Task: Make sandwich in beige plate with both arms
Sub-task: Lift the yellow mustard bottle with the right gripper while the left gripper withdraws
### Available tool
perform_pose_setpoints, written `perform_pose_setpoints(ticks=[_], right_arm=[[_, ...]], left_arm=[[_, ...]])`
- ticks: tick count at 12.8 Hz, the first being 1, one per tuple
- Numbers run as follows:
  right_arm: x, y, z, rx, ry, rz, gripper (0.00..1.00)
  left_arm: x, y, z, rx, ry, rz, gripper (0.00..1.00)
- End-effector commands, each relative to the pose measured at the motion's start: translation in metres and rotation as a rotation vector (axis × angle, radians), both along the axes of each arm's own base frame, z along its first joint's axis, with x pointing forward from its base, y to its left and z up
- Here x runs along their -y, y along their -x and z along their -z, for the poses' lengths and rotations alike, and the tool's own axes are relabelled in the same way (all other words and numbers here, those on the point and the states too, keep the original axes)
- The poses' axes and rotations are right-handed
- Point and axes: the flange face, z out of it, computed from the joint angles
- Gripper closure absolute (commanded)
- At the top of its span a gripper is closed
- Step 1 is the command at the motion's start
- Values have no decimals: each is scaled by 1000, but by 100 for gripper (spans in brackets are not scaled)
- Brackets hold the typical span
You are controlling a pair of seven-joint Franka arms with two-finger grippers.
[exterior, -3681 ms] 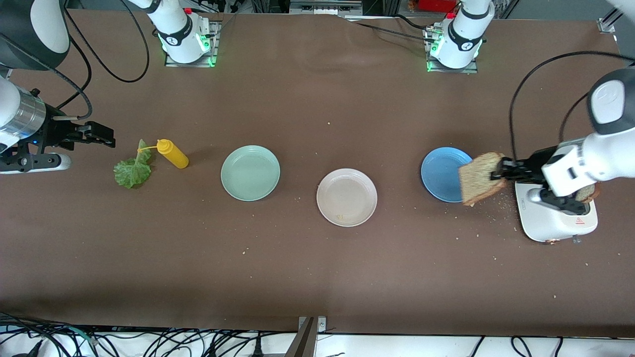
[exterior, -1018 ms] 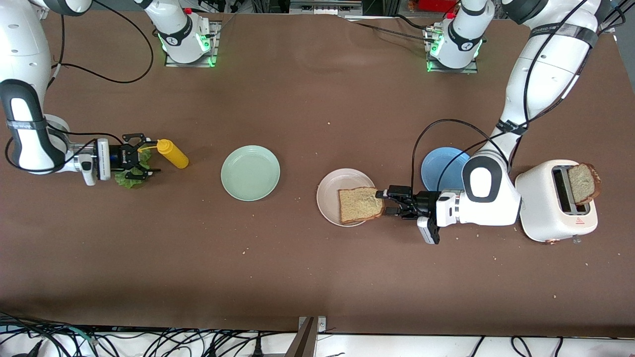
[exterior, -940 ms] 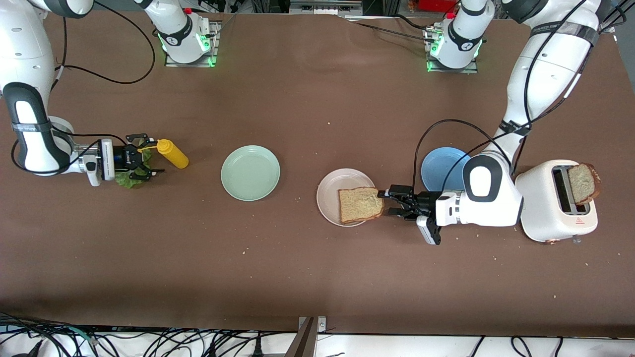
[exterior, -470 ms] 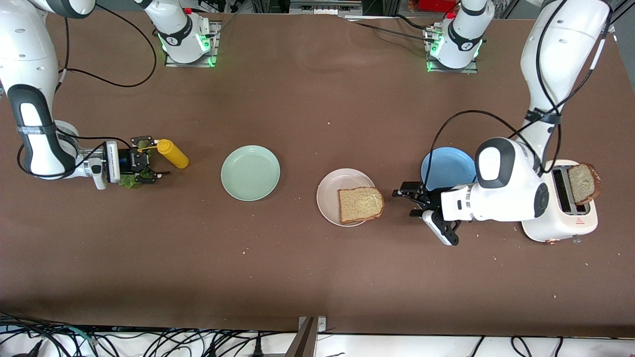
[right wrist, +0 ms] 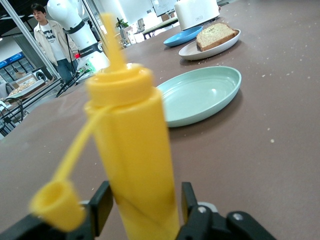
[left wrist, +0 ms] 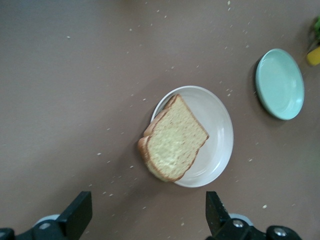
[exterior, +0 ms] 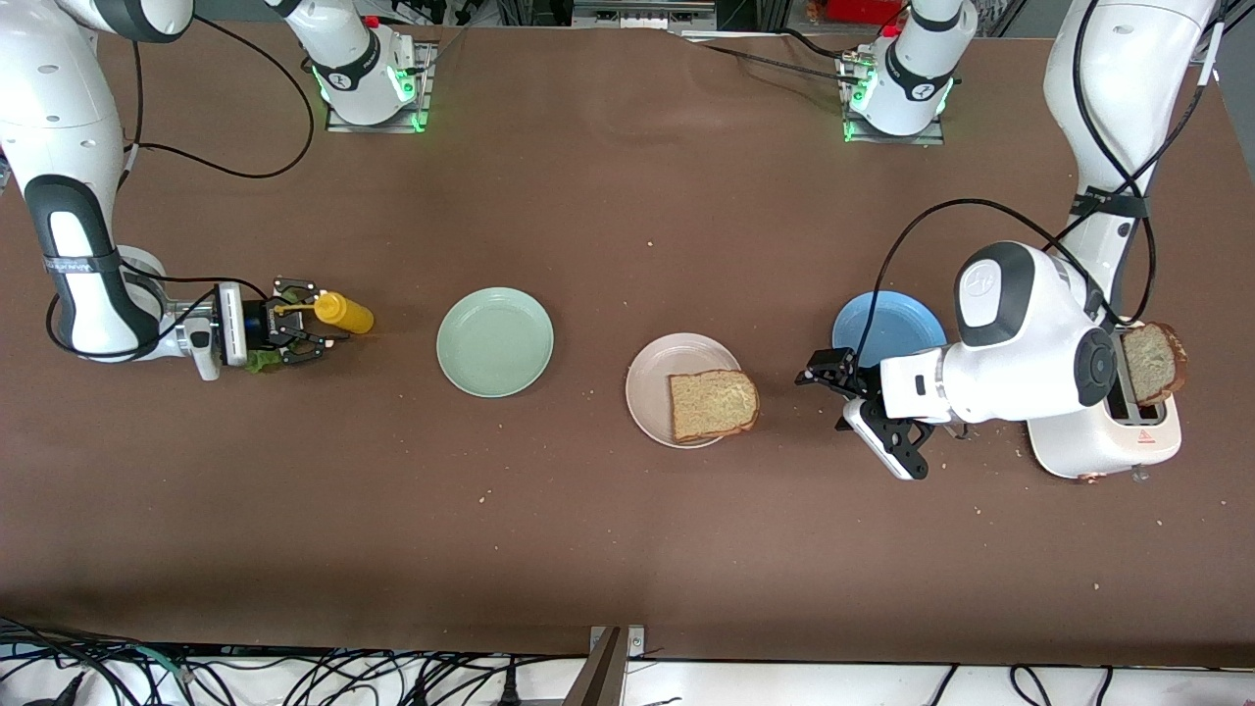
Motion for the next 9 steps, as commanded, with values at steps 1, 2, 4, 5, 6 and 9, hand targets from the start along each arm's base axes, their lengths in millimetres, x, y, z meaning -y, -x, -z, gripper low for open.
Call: perform_pose_setpoints(ticks=[1,2,4,5,6,9], right_arm=[[-13,-25,-13,53,8,-33,100],[-26,-38,-23,84,22,-62,100],[-48,-61,-42,90,76,-87,100],[-59,-75,-57,87,117,-103,100],[-70,-89,-73,97,159,-123,100],[-118,-124,-113,106,269,-151,100]], left_arm=[[-2,8,-34,27,-105,-2,0],[0,10,-39,-15,-112,-24,0],[-6,6,-64,-33,-210,-59,0],[2,7,-72,-30,-250,-51,0],[4,7,-81,-28,-274,-56,0],[-8,8,-126,-7,-350,-139,0]])
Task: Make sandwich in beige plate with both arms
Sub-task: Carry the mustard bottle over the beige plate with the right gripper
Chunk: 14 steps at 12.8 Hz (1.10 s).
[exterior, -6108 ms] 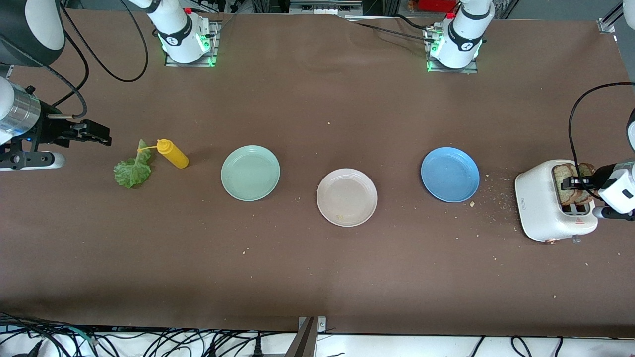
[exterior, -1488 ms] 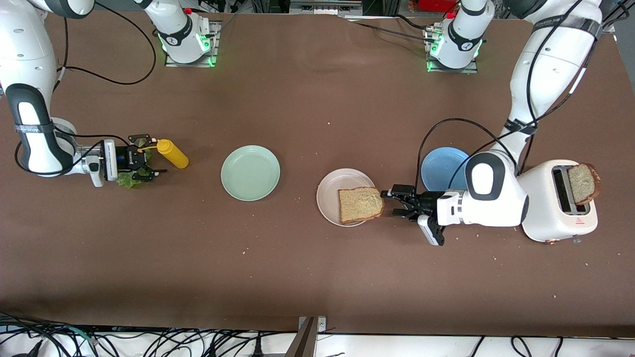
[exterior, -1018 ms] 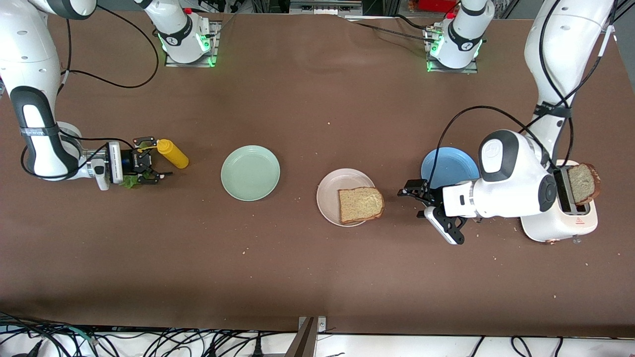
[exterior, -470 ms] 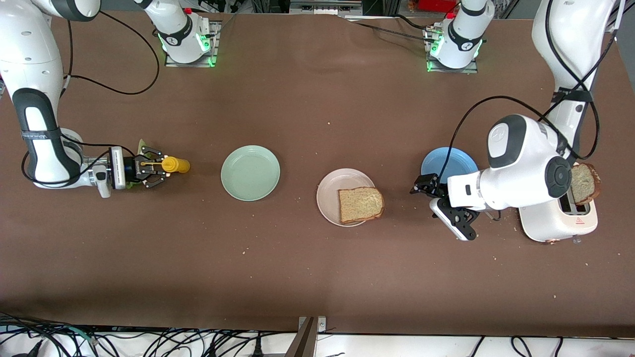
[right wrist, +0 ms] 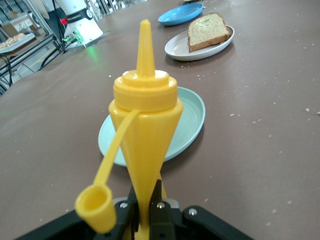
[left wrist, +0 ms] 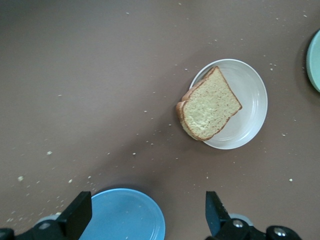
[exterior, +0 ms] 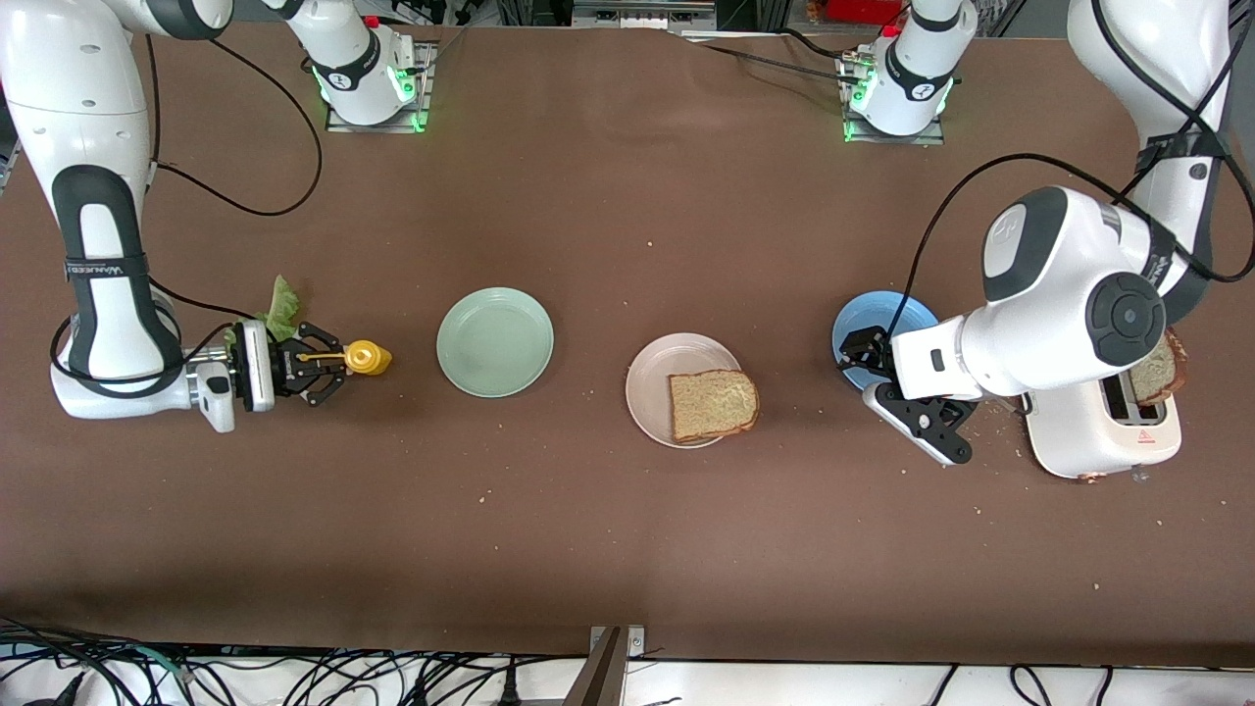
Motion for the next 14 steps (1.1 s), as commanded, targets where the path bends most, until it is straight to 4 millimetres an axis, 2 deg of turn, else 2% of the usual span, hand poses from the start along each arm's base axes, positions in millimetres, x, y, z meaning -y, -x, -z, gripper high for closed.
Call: perform_pose_setpoints(ticks=[1,3,5,6,7,10,12,14], right_arm=[[-46,-28,-41,18,114,-35,100],[-82,-44,-68,32,206,-33,100],[-130,-51,-87,28,301,-8,100],[-149,-55,-98,33,347,12,100],[-168,-57,-109,37,382,30,100],[-235,-52,-125,62,498,100,100],[-278,-44,-129,111,612,141,100],[-320,-31,-132,168,724,187,100]], left_arm=[[-12,3,-46,33,-75,-89,0],[-28,5,-72,68,-89,-153,0],[-39,15,-112,165,-202,-153,0],[-44,19,-123,183,-239,-166,0],[-48,20,-124,180,-244,-211,0],[-54,18,-123,163,-246,-422,0],[-56,18,-123,152,-236,-519,0],[-69,16,-123,149,-233,-537,0]])
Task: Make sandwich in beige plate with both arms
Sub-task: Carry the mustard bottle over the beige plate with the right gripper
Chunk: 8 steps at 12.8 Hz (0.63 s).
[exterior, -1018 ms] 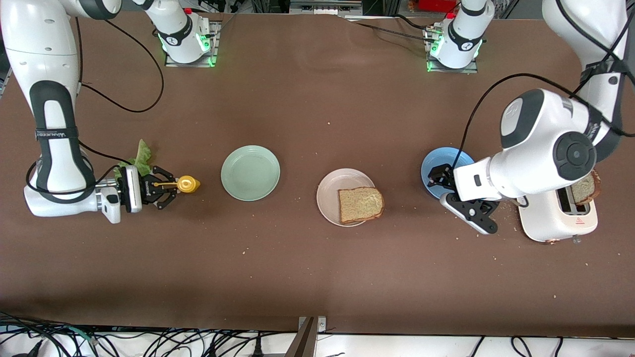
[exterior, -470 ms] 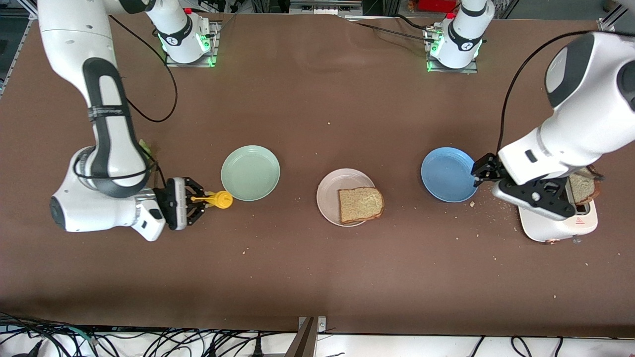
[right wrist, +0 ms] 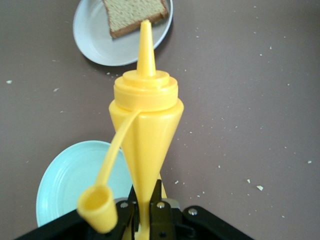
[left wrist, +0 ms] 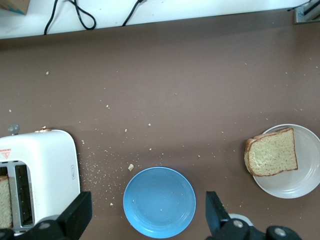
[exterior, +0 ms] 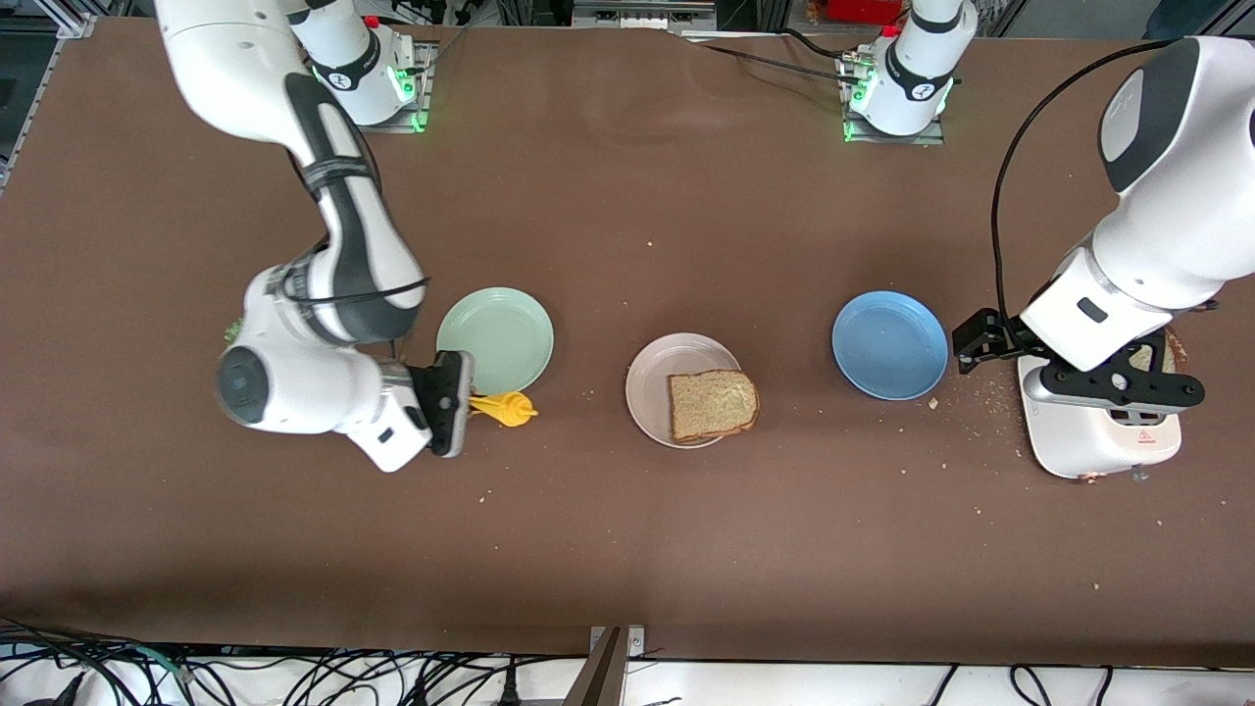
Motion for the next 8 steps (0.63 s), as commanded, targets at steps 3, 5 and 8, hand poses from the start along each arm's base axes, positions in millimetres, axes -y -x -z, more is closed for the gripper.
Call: perform_pose_setpoints(ticks=[3,5,8], right_arm=[[-102,39,-16,183,249,43,100],[-142,62,-13,253,330,74,100],[-201,106,0,400,481,83,100]], left_arm=[[-11,0,-3,5,-14,-36,0],[-9,1,-3,-2,17,-43,0],[-19,0,-3,-12,52,-65,0]])
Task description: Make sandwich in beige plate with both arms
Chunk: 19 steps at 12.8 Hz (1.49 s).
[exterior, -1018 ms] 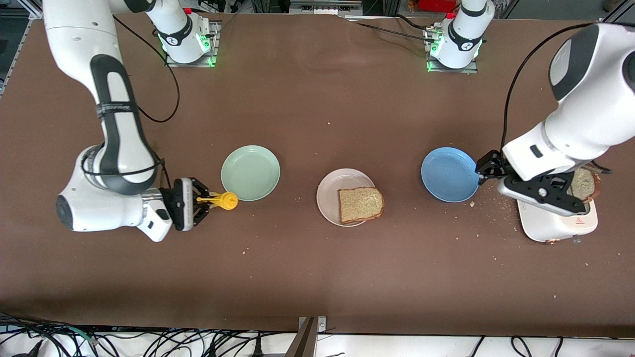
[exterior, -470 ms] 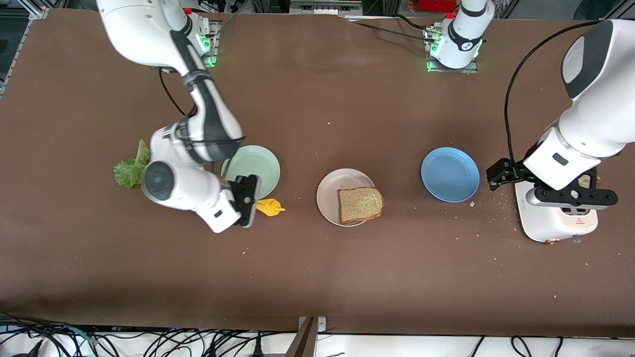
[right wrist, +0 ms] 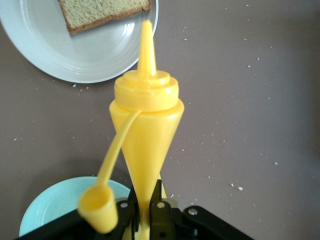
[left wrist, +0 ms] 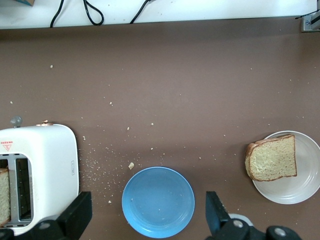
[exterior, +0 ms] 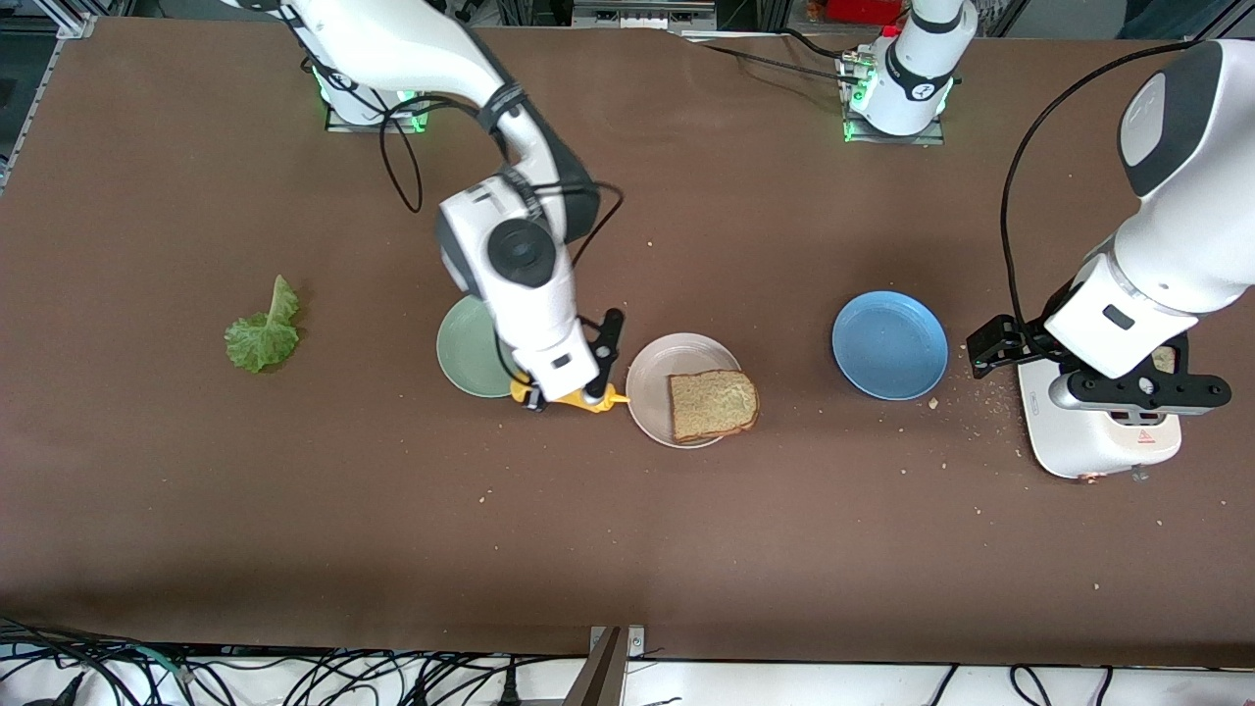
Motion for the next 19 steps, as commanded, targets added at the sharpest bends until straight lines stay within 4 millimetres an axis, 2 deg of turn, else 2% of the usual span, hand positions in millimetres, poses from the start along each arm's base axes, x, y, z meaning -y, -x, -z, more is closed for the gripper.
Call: perform_pose_setpoints(ticks=[1,3,5,7,9,12,15,17,19], right_arm=[[-45,33,12,138,131,-22,100],[-70,57,38,192,238,-108,100],[-81,70,58,223,306,-161,100],[-81,72,84,235,366,-198,100],[-92,85,100,248,402,-242,100],[-92,87,105,265,441,-263,100],[-91,86,106,264,442,-262,100],[-82,74,97,258,425,-233,100],[-61,48,63,204,328,-155,100]], left_arm=[[-6,2,-2,-12,43,-25,0],[-7,2,-2,-12,44,-26,0],[-8,1,-2,-12,44,-28,0],[-9,1,-2,-12,44,-29,0],[-12,1,-2,-12,44,-34,0],[-22,0,0,-16,44,-48,0],[-24,7,13,-91,36,-56,0],[-23,7,12,-100,45,-55,0],[-25,6,15,-102,31,-50,0]])
